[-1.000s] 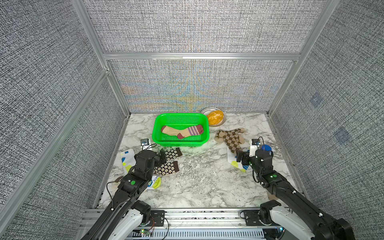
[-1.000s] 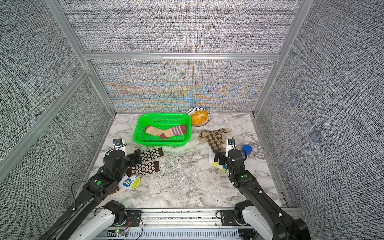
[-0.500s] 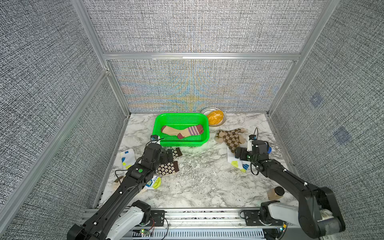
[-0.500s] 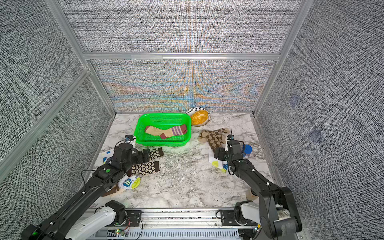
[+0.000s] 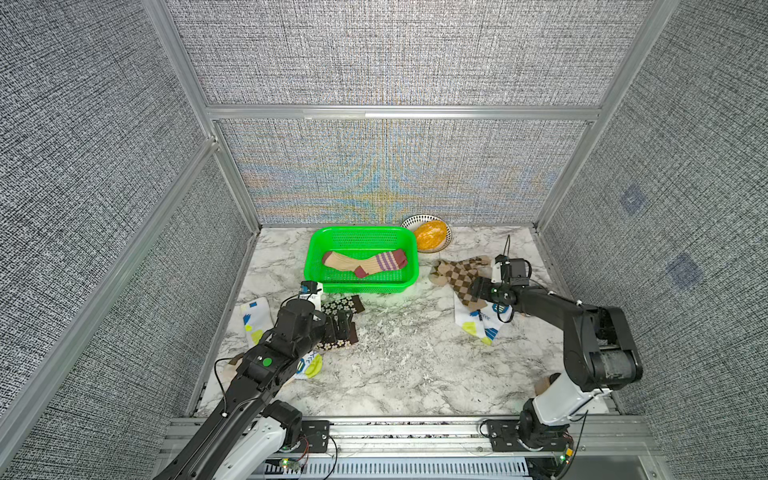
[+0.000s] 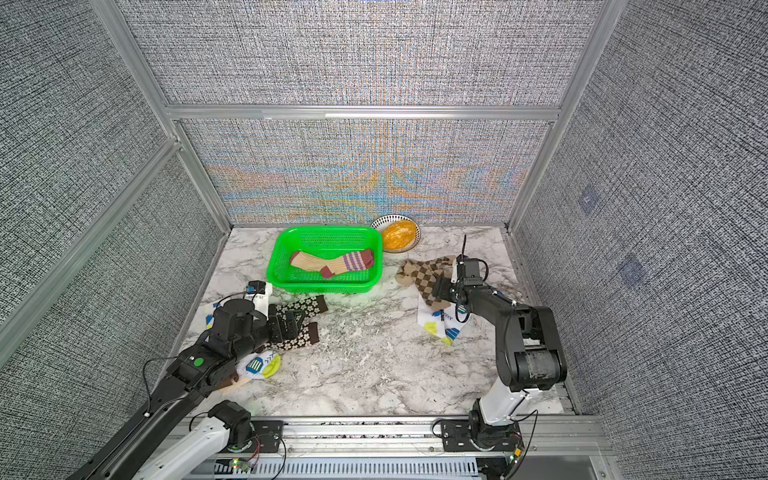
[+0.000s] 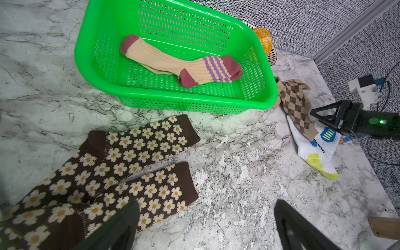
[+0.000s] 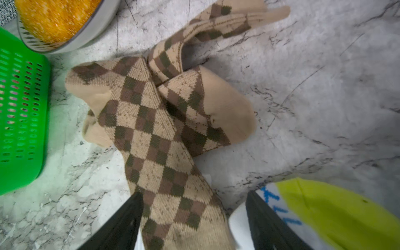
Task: Place the socks together as a pair
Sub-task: Pick up the sock at the center of the board.
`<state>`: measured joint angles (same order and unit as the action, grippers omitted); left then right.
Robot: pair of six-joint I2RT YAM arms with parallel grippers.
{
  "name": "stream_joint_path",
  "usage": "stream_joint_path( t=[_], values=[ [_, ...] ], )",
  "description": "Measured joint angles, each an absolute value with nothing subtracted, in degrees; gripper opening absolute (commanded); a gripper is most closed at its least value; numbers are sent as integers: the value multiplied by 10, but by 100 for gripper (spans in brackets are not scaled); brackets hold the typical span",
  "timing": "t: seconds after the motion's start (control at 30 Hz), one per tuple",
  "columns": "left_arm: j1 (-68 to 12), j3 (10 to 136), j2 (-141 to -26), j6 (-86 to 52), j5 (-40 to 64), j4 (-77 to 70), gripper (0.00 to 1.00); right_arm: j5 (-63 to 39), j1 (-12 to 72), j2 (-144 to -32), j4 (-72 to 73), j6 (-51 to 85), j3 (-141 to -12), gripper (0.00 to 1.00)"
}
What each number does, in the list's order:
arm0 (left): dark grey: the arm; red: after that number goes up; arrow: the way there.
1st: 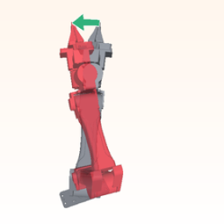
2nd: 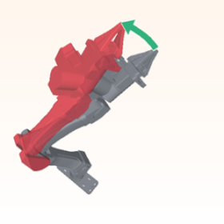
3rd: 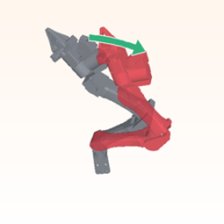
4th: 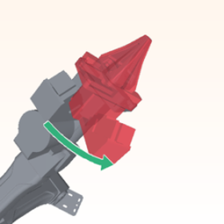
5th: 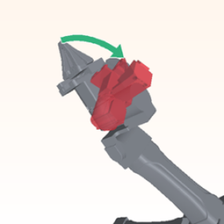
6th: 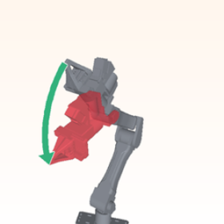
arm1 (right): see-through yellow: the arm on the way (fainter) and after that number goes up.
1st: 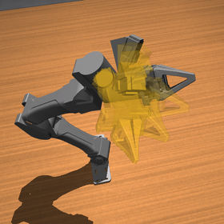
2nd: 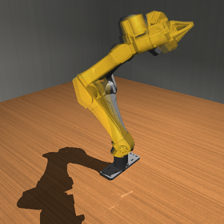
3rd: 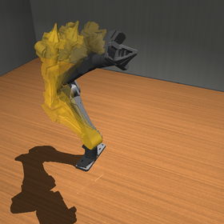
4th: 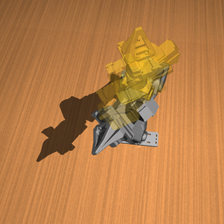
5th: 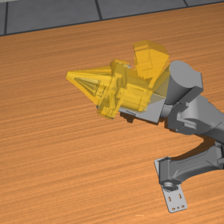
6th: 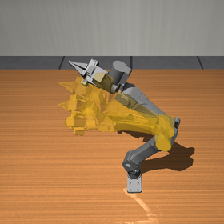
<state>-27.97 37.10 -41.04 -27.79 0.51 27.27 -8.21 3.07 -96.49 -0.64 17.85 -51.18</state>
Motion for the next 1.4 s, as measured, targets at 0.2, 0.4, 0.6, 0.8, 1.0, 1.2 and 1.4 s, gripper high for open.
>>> stream_joint_path(
  t=[0.2, 0.4, 0.6, 0.8, 1.0, 1.2, 1.4],
  values=[
    [-280, 368, -409, -281, 15, 284, 99, -89, 18, -992, -6, 172, -518, 57],
    [-280, 365, -409, -281, 15, 284, 99, -97, 13, -1010, 3, 170, -514, 41],
    [-280, 363, -410, -285, 15, 284, 99, -125, 13, -1004, 16, 172, -501, 17],
    [-280, 359, -407, -286, 15, 284, 98, -156, 14, -971, 15, 178, -498, 0],
    [-280, 357, -404, -286, 15, 285, 98, -182, 26, -885, -3, 182, -515, 0],
    [-280, 373, -406, -288, 17, 286, 98, -203, 88, -800, -51, 172, -587, 0],
    [-280, 405, -396, -288, 30, 295, 98, -222, 167, -745, -117, 168, -652, 0]
  ],
)
